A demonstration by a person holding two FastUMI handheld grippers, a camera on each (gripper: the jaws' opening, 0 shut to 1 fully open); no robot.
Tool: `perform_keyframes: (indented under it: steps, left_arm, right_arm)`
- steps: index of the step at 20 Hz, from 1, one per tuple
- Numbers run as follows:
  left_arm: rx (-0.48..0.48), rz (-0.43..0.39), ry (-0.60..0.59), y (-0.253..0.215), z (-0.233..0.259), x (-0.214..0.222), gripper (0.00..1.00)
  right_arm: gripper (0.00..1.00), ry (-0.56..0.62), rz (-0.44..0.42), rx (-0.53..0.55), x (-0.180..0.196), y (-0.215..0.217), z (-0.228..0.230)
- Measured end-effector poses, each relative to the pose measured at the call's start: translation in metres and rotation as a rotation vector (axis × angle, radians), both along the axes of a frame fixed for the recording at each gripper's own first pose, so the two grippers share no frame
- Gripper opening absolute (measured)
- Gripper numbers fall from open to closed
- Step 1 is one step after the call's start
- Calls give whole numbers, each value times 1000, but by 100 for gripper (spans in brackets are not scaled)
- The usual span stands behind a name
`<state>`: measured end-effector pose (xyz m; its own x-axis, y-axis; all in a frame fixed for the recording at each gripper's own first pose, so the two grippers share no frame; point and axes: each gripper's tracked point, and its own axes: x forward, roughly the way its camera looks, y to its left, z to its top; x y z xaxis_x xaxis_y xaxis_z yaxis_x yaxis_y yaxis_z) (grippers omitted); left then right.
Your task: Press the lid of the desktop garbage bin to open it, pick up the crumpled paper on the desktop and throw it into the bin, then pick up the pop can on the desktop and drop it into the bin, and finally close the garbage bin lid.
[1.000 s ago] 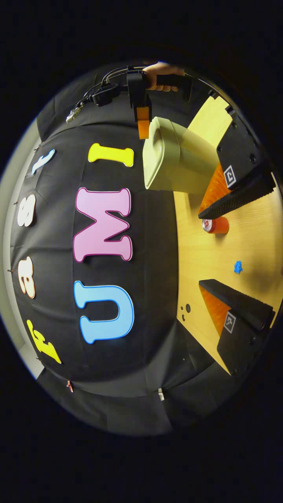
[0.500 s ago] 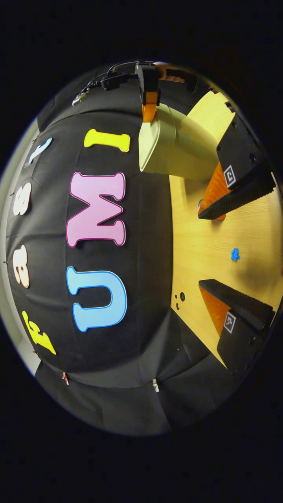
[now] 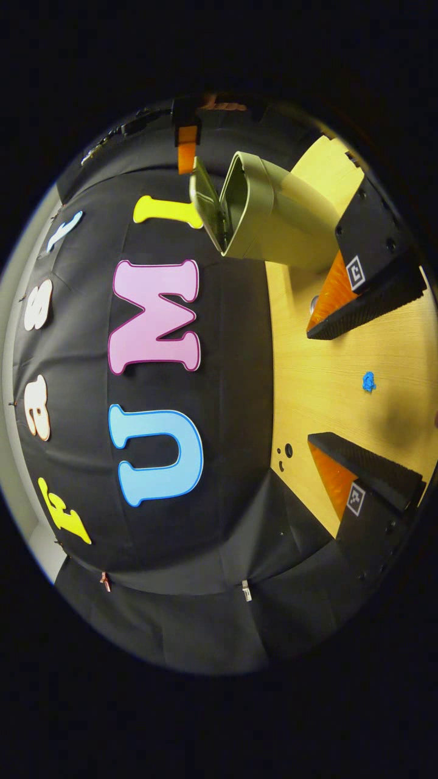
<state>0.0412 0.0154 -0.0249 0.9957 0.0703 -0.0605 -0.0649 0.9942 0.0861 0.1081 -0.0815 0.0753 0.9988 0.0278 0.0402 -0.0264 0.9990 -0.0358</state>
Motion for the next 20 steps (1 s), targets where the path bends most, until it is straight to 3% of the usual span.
perform_keyframes:
  steps: [5,14,17,20]
  left_arm:
    - [-30,9,6,11,-10,0,98]
    - [-43,-5,62,29,-53,11,98]
    - [-46,-5,122,29,-74,23,98]
    - [-74,-23,184,23,-99,37,98]
  right_arm:
    - [5,-9,15,1,-23,10,8]
    - [5,111,39,50,-52,28,-41]
    - [20,129,40,67,-57,29,-47]
    - [24,139,37,54,-62,28,-56]
